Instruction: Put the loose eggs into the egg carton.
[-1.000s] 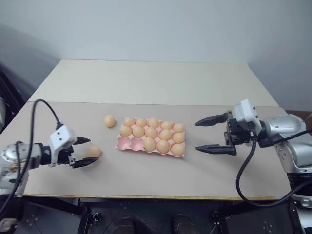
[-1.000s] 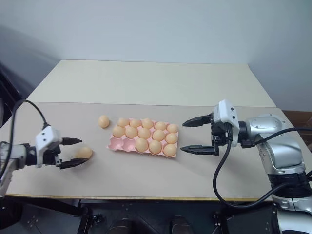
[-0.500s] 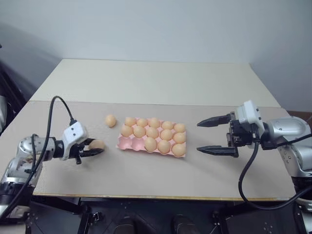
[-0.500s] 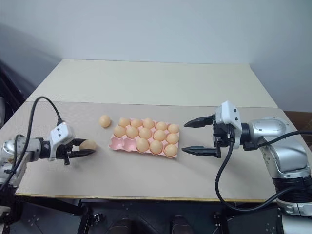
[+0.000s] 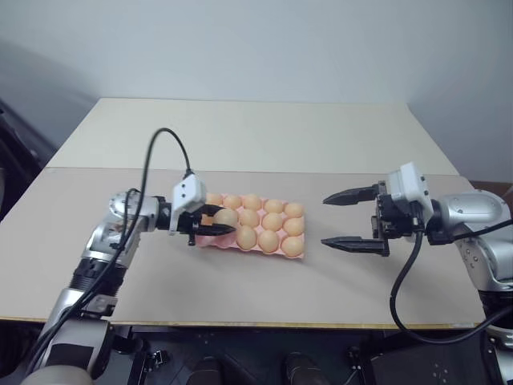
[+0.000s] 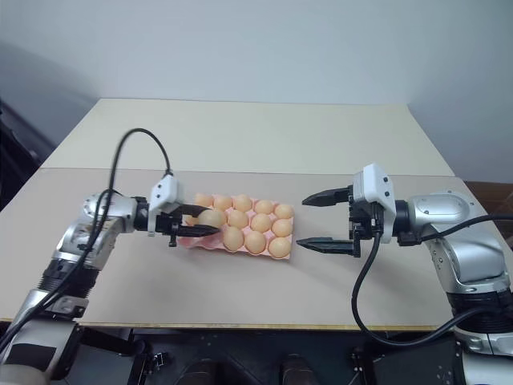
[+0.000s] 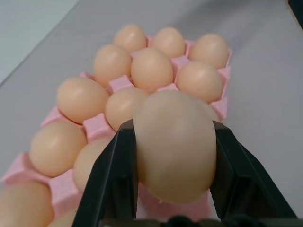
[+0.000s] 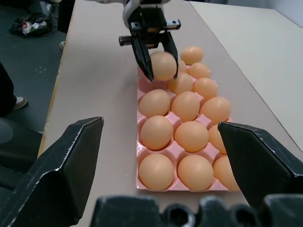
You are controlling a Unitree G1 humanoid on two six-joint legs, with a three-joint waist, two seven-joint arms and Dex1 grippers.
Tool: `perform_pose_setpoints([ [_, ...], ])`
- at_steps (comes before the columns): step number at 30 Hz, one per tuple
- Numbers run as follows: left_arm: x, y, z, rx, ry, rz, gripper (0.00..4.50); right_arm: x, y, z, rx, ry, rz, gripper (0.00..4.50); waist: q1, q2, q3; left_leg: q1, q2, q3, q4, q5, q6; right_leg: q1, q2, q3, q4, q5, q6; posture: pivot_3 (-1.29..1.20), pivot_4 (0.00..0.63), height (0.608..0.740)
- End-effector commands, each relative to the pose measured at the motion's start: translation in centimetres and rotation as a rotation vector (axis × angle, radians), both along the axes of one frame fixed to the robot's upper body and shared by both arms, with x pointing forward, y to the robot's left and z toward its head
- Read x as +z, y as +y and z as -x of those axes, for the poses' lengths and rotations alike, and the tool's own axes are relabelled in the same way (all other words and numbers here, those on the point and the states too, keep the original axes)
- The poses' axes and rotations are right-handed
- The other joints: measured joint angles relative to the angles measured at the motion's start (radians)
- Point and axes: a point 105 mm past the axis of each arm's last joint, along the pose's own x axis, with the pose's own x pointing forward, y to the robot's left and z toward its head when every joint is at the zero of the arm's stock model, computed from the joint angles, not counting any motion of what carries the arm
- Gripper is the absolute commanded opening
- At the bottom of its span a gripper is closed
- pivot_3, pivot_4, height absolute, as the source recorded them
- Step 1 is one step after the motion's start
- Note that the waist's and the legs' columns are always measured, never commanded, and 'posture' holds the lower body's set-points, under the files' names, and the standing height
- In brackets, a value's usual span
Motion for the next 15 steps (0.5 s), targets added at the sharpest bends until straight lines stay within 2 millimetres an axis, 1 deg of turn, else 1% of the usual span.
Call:
perform_pose_setpoints([
  [1, 1.1, -0.1, -0.4, 0.005, -0.025, 0.020, 2.59, 1.4, -0.1, 0.8, -0.001, -0.066, -0.012, 4.50, 0.003, 0.000, 0.000, 0.000, 0.000, 0.000, 0.000, 0.000, 0.000, 0.000, 0.000, 0.000, 0.000, 0.000, 0.000, 0.00, 0.150, 0.740],
  [2, 1.2, -0.1, -0.4, 0.004, -0.033, 0.023, 2.98, 1.4, -0.2, 0.8, -0.006, -0.067, -0.012, 4.50, 0.006, 0.000, 0.000, 0.000, 0.000, 0.000, 0.001, 0.000, 0.000, 0.000, 0.000, 0.000, 0.000, 0.000, 0.000, 0.00, 0.150, 0.740],
  [4, 1.7, 0.1, -0.3, 0.002, -0.044, 0.026, 3.56, 1.5, -0.2, 0.8, -0.011, -0.068, -0.015, 4.50, 0.008, 0.000, 0.000, -0.001, 0.000, -0.001, 0.001, 0.000, 0.000, 0.001, 0.000, -0.001, 0.000, 0.000, 0.000, 0.00, 0.150, 0.740],
  [6, 2.6, 0.5, -0.3, 0.020, -0.068, 0.046, 4.26, 1.5, -0.1, 0.8, -0.012, -0.069, -0.020, 4.50, 0.008, 0.000, 0.000, -0.001, 0.000, -0.001, 0.002, 0.000, 0.000, 0.001, 0.000, -0.001, 0.000, 0.000, 0.000, 0.00, 0.150, 0.740],
  [7, 3.2, 0.9, -0.3, 0.029, -0.101, 0.052, 4.47, 1.5, -0.1, 0.7, -0.012, -0.070, -0.021, 4.50, 0.008, 0.000, 0.000, -0.001, 0.000, -0.001, 0.002, 0.000, 0.000, 0.001, 0.000, -0.001, 0.000, 0.000, 0.000, 0.00, 0.150, 0.740],
  [9, 4.7, 2.0, 0.3, 0.050, -0.140, 0.075, 4.47, 1.6, 0.0, 0.7, -0.011, -0.071, -0.023, 4.50, 0.005, 0.000, 0.000, -0.003, 0.000, -0.002, 0.003, 0.000, 0.000, 0.000, 0.000, -0.001, 0.000, 0.000, 0.000, 0.00, 0.150, 0.740],
  [12, 6.6, 4.6, 1.3, 0.103, -0.161, 0.104, 4.47, 1.5, 0.0, 0.8, -0.008, -0.070, -0.025, 4.50, -0.003, 0.000, 0.000, -0.003, 0.000, -0.002, 0.004, -0.001, 0.002, -0.001, 0.000, -0.001, 0.000, 0.000, 0.000, 0.00, 0.150, 0.740],
  [14, 7.6, 6.6, 2.5, 0.131, -0.166, 0.111, 4.47, 1.4, -0.1, 0.7, -0.006, -0.065, -0.024, 4.50, -0.005, 0.000, 0.000, -0.003, 0.000, -0.002, 0.004, -0.001, 0.002, -0.001, 0.000, -0.001, 0.000, 0.000, 0.000, 0.00, 0.150, 0.740],
  [15, 8.1, 8.0, 3.5, 0.152, -0.168, 0.120, 4.47, 1.3, -0.1, 0.7, -0.002, -0.061, -0.024, 4.50, -0.006, 0.000, 0.000, -0.003, 0.000, -0.002, 0.004, -0.001, 0.002, 0.000, 0.000, -0.001, 0.000, 0.000, 0.000, 0.00, 0.150, 0.740],
])
